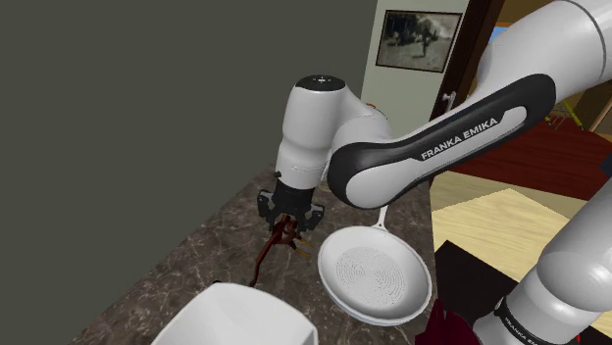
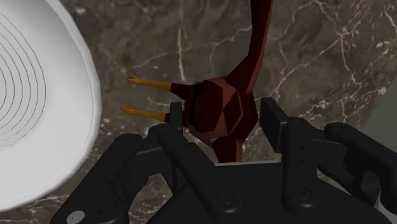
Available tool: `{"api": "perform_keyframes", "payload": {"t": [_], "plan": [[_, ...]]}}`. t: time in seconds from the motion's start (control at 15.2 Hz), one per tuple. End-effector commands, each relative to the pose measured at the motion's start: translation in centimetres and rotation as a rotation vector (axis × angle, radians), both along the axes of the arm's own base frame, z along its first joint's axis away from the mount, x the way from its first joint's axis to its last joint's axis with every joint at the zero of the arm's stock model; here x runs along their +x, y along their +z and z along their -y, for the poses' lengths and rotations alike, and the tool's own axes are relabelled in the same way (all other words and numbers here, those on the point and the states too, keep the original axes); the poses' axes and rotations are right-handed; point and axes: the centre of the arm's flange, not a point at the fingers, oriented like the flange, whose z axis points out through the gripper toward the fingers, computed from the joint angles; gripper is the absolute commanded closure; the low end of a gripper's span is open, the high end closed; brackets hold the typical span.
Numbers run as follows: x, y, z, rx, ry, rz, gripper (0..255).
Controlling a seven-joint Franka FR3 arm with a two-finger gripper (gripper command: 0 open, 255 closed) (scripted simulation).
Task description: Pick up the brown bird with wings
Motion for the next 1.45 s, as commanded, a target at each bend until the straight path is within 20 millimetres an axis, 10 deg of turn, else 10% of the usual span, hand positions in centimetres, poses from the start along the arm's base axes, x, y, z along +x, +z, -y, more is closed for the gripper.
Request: {"api": "perform_keyframes", "payload": {"t": [0.0,1.39], "plan": [[0.0,-0.1,0.1,-0.001,-0.001,-0.003,255],[0.0,7.8,0.0,-0.001,-0.001,-0.002,255]]}}
